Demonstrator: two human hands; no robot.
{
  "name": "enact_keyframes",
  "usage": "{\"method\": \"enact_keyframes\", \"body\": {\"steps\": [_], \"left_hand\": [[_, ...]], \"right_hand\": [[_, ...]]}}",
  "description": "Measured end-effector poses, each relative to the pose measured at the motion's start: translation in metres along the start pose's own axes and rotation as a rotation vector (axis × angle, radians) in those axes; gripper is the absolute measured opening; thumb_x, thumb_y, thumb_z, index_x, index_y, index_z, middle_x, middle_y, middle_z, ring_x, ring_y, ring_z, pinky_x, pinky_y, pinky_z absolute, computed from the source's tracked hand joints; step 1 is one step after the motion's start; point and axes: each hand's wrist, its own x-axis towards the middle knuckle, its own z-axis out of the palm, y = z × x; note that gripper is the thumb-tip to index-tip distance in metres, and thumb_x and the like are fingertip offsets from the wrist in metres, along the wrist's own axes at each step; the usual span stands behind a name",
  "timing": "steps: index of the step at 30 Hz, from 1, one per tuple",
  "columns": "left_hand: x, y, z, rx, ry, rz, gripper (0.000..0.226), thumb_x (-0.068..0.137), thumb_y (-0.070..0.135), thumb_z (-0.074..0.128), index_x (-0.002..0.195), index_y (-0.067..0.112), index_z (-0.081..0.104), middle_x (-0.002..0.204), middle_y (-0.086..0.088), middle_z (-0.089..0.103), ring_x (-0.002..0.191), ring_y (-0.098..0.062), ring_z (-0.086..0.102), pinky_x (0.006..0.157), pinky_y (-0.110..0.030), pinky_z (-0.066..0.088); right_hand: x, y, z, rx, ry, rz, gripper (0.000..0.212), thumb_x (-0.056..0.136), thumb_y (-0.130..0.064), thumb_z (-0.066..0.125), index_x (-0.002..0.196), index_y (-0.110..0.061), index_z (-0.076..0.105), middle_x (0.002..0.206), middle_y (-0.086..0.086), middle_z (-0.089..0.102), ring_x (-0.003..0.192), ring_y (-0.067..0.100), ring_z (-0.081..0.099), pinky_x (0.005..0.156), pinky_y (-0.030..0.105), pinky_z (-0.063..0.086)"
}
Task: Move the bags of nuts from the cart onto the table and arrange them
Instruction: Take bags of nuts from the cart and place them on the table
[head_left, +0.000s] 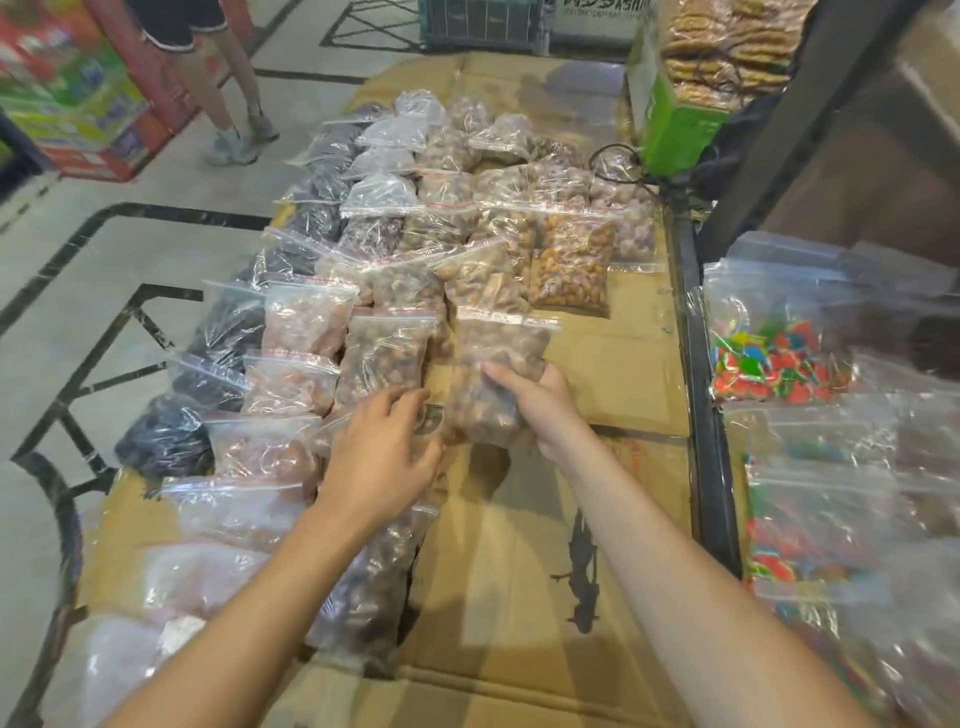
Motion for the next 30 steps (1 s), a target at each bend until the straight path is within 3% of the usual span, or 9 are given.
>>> {"method": "enact_keyframes", "body": {"steps": [2,5,10,14,19,22,27,30], "left_hand": [[-0.019,-0.005,0.002,0.021,0.001,-0.017,0.059,0.089,0.051,0.045,0.14,0.024,0.05,0.142,-0.003,0.052,0.13,-0.028,0.05,0.101,-0.051,0.047],[-0.032,-0.012,0.002,0.073,-0.022,-0.016,0.062,0.085,0.054,0.037,0.139,0.027,0.05,0.14,0.001,0.051,0.126,-0.028,0.052,0.097,-0.051,0.049],[-0.041,-0.021,-0.012,0.086,0.014,-0.003,0.051,0.091,0.045,0.049,0.139,0.026,0.049,0.147,-0.008,0.045,0.132,-0.035,0.046,0.106,-0.055,0.042],[-0.041,-0.022,-0.018,0.129,0.06,0.072,0.056,0.095,0.045,0.05,0.147,0.028,0.039,0.158,-0.015,0.03,0.143,-0.039,0.03,0.112,-0.058,0.033],[-0.052,-0.018,-0.02,0.199,0.09,0.203,0.061,0.098,0.052,0.043,0.152,0.027,0.032,0.165,-0.017,0.015,0.151,-0.043,0.012,0.117,-0.063,0.02],[-0.069,-0.015,-0.019,0.208,0.103,0.309,0.063,0.095,0.057,0.035,0.15,0.027,0.038,0.162,-0.019,0.023,0.149,-0.045,0.017,0.114,-0.067,0.023],[-0.105,-0.001,-0.004,0.211,0.081,0.502,0.068,0.09,0.062,0.027,0.146,0.03,0.047,0.16,-0.016,0.031,0.146,-0.046,0.024,0.11,-0.068,0.027],[-0.13,0.013,0.008,0.21,0.047,0.595,0.07,0.09,0.064,0.024,0.146,0.03,0.048,0.16,-0.017,0.032,0.147,-0.047,0.022,0.111,-0.068,0.023]], "right_hand": [[0.012,-0.012,0.021,-0.098,0.039,-0.005,0.072,0.083,-0.044,0.082,0.136,-0.008,0.05,0.129,0.008,0.068,0.112,0.026,0.069,0.091,0.037,0.058],[0.018,-0.029,0.037,-0.545,0.2,-0.094,0.087,0.091,-0.059,0.064,0.146,-0.001,0.029,0.141,0.015,0.058,0.133,0.04,0.051,0.106,0.045,0.045],[-0.024,-0.02,0.019,-0.895,0.241,-0.266,0.077,0.098,-0.063,0.043,0.155,-0.012,0.034,0.157,0.013,0.042,0.145,0.039,0.034,0.115,0.051,0.032],[-0.092,0.005,0.007,-1.147,0.221,-0.42,0.06,0.107,-0.048,0.036,0.155,-0.013,0.038,0.164,0.011,0.032,0.151,0.036,0.021,0.124,0.048,0.019],[-0.167,0.035,0.013,-1.249,0.326,-0.412,0.06,0.107,-0.054,0.033,0.159,-0.024,0.036,0.171,0.001,0.02,0.158,0.035,0.009,0.125,0.053,0.015],[-0.206,0.052,0.018,-1.307,0.445,-0.439,0.061,0.105,-0.056,0.034,0.157,-0.025,0.04,0.169,0.005,0.028,0.157,0.036,0.016,0.127,0.053,0.015],[-0.268,0.086,0.008,-1.315,0.573,-0.315,0.064,0.104,-0.057,0.036,0.159,-0.024,0.033,0.17,0.006,0.024,0.157,0.038,0.014,0.125,0.056,0.019],[-0.305,0.107,-0.002,-1.294,0.666,-0.258,0.068,0.101,-0.06,0.032,0.159,-0.025,0.031,0.167,0.008,0.032,0.154,0.042,0.021,0.123,0.061,0.022]]}}
